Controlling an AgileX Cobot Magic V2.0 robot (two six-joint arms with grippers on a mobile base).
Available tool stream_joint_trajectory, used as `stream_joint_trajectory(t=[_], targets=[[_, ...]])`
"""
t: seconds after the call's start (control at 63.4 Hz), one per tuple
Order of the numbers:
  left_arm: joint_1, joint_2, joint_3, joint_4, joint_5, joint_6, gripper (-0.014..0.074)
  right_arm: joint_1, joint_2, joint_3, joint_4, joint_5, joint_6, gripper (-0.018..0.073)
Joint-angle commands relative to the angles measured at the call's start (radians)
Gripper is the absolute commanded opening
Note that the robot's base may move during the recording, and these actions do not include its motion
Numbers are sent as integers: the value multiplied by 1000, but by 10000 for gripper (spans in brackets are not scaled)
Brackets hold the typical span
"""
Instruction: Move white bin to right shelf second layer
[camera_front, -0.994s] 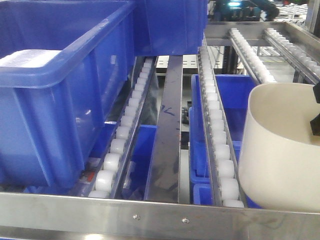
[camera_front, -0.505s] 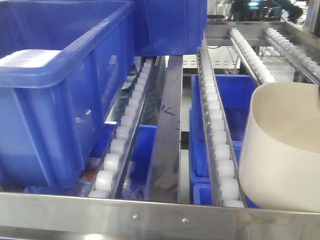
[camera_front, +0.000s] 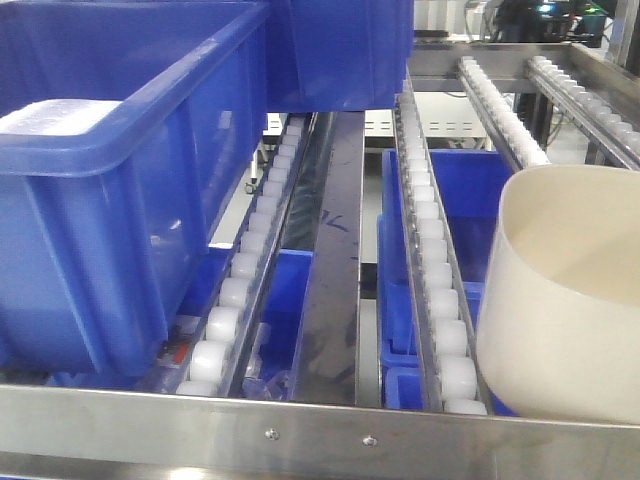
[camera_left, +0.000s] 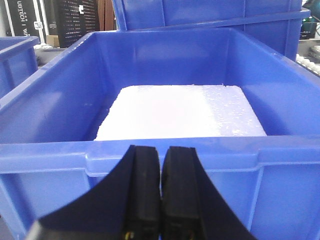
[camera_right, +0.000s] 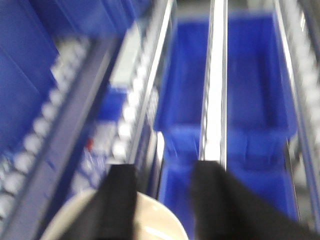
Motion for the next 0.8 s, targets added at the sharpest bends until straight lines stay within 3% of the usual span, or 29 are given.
stream_joint_trajectory(t=[0.0,0.063,0.126,0.789], targets=[[-3,-13,33,-3,-89,-7,85,-5,-77,-27,3,-63,-6,173],[-3,-13,33,-3,-89,-7,85,-5,-112,-27,2,-53,-6,34],[-3,-13,33,-3,-89,-7,85,-5,-130,-27,2,-52,-6,66],[-3,-13,33,-3,-89,-7,85,-4,-138,-27,1,-54,-6,55]])
